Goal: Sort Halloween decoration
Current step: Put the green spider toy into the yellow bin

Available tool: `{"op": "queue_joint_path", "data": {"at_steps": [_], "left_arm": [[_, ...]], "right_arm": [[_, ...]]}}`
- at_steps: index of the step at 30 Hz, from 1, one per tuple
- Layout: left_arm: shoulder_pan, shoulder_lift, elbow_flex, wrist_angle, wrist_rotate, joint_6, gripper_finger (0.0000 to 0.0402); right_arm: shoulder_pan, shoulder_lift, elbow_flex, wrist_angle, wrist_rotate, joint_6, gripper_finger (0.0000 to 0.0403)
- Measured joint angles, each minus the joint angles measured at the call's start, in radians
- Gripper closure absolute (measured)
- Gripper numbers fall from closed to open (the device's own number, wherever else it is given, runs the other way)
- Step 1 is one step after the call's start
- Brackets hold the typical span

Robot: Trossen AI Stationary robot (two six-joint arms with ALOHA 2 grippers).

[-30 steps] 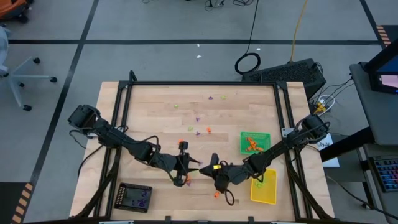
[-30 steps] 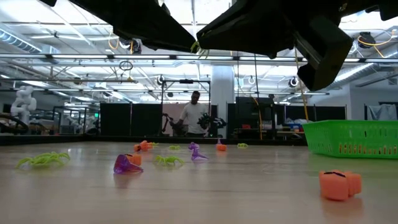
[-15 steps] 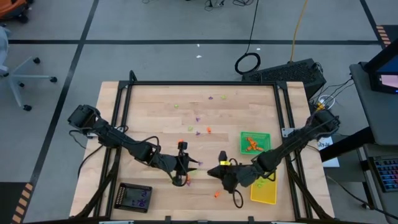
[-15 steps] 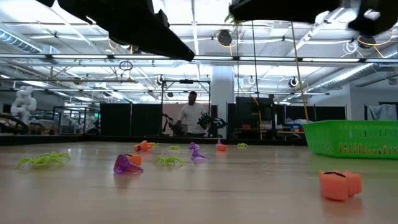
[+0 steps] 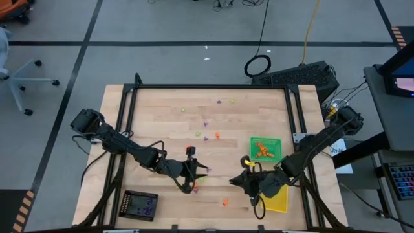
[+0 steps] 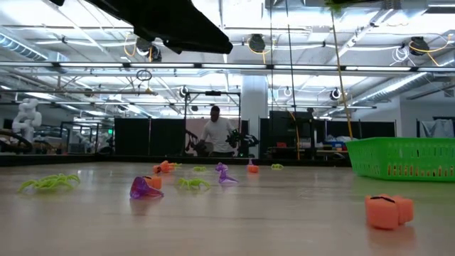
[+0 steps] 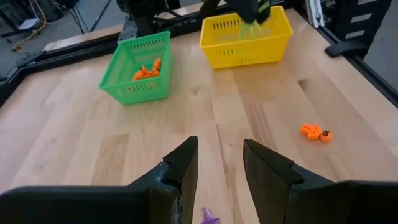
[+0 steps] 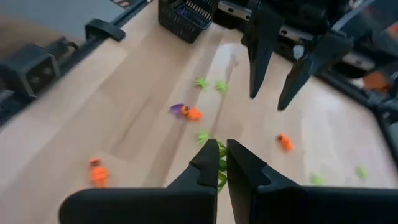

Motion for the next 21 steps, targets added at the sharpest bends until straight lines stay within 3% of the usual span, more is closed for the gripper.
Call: {"op": "queue_joint_path", "data": {"at_steps": [6,11,21], "left_arm": [[0.0,0.0,0.0,-0.002,0.0,-0.07,0.0274],[0.0,0.0,0.0,-0.002,0.0,-0.078,0.0274],[0.0,0.009,0.0,-0.003,0.0,-0.128,0.0274]], "right_arm": [[0.063,-0.089,0.0,-0.126,-0.008,0.165,0.0401],[0.109,-0.193,0.0,-0.305,-0.043,0.395,0.0401],[0.133,-0.261,0.0,-0.566,-0.282,0.816,0.0401]]}}
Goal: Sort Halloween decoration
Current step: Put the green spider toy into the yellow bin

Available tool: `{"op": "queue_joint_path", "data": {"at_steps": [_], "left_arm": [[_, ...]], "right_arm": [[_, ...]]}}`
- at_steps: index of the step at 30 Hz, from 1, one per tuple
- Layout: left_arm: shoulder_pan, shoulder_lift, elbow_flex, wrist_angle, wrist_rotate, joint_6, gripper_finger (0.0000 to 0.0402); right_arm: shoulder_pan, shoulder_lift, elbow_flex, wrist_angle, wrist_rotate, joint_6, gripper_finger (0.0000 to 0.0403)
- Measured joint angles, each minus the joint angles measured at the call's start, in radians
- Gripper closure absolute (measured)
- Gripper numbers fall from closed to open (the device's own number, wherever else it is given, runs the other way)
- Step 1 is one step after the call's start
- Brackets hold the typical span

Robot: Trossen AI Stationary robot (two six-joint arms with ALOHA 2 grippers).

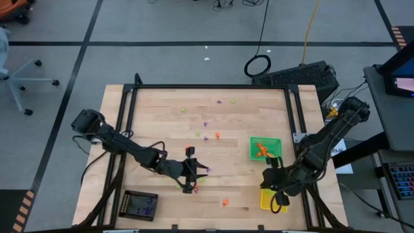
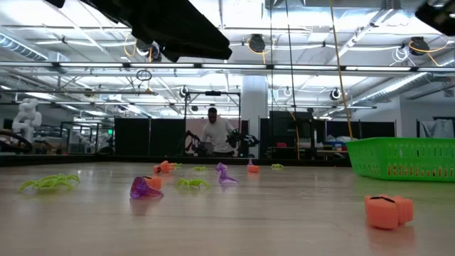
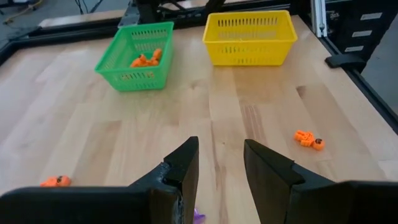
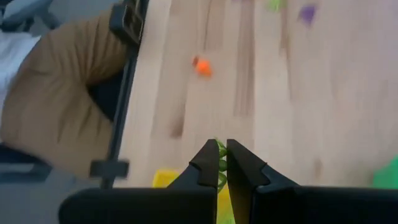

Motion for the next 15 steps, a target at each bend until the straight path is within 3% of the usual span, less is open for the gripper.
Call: {"op": "queue_joint_path", "data": {"at_steps": [5,15], "left_arm": [[0.0,0.022,0.0,0.001,-0.006,-0.002,0.0274],[0.0,0.051,0.0,0.003,-0.041,-0.002,0.0274]], "right_arm": [[0.003,0.027,0.0,-0.094,-0.092,0.132,0.0401],[0.061,0.09,0.0,-0.215,-0.098,0.335,0.0401]]}}
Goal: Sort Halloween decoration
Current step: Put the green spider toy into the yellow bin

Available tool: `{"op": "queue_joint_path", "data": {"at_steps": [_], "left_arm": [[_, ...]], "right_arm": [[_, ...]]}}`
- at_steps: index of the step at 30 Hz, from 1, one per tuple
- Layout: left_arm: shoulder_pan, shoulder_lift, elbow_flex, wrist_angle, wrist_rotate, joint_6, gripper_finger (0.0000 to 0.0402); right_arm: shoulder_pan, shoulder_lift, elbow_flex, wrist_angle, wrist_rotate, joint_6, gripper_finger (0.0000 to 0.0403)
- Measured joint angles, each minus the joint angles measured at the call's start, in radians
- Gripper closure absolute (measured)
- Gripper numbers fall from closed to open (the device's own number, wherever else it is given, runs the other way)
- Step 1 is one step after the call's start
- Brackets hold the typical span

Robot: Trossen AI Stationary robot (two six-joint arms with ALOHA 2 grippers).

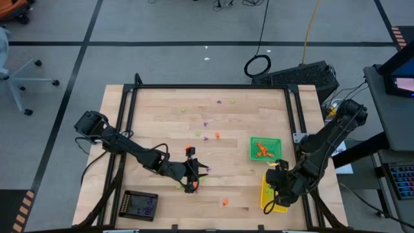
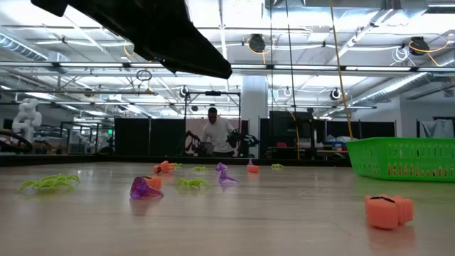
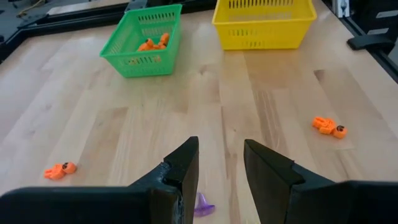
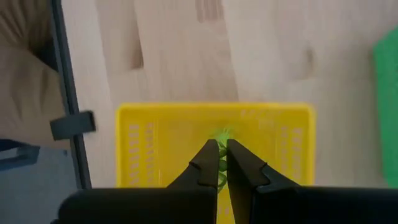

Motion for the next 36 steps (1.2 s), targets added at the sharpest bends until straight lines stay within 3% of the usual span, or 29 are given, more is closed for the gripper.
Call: {"op": "queue_joint_path", "data": {"at_steps": [22,36], "left_arm": [[0.0,0.0,0.0,0.001,-0.003,0.001,0.0274],[0.0,0.0,0.0,0.0,-0.004,0.001,0.0274]], "right_arm": [[0.036,0.179,0.0,-0.009,-0.028,0.1,0.0401],[0.036,0.225,0.0,-0.049,-0.045,0.098,0.0401]]}}
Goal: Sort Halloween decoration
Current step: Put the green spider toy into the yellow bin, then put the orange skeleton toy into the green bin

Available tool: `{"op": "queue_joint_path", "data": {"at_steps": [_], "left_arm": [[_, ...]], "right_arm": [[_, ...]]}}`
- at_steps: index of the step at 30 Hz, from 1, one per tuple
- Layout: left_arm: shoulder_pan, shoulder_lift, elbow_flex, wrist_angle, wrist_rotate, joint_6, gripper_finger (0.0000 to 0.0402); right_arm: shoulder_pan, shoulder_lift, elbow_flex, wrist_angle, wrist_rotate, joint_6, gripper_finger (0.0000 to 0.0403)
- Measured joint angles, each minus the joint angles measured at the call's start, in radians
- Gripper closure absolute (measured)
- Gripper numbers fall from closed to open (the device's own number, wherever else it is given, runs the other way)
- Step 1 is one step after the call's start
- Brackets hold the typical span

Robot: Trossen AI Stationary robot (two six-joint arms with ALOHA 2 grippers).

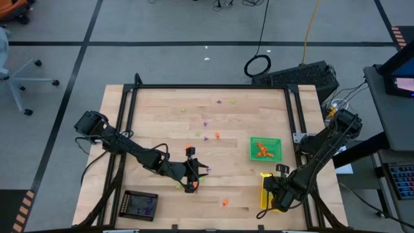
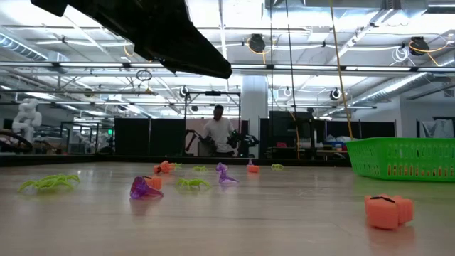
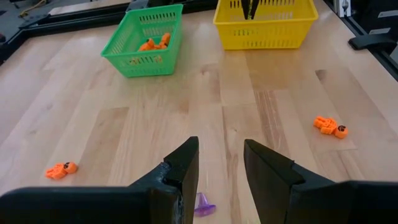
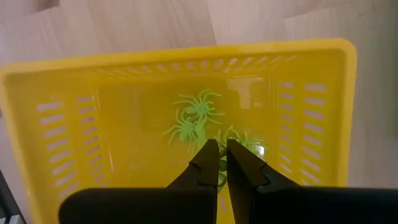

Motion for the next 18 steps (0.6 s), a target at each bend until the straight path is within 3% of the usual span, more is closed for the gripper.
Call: {"op": "queue_joint_path", "data": {"at_steps": [7,18], "left_arm": [[0.0,0.0,0.0,0.0,0.0,0.0,0.0274],[0.0,0.0,0.0,0.0,0.0,0.0,0.0274]], "right_arm": [[0.0,0.0,0.0,-0.001,0.027,0.004,0.0394],[0.0,0.0,0.0,-0.014,0.032,0.057,0.0329]]}}
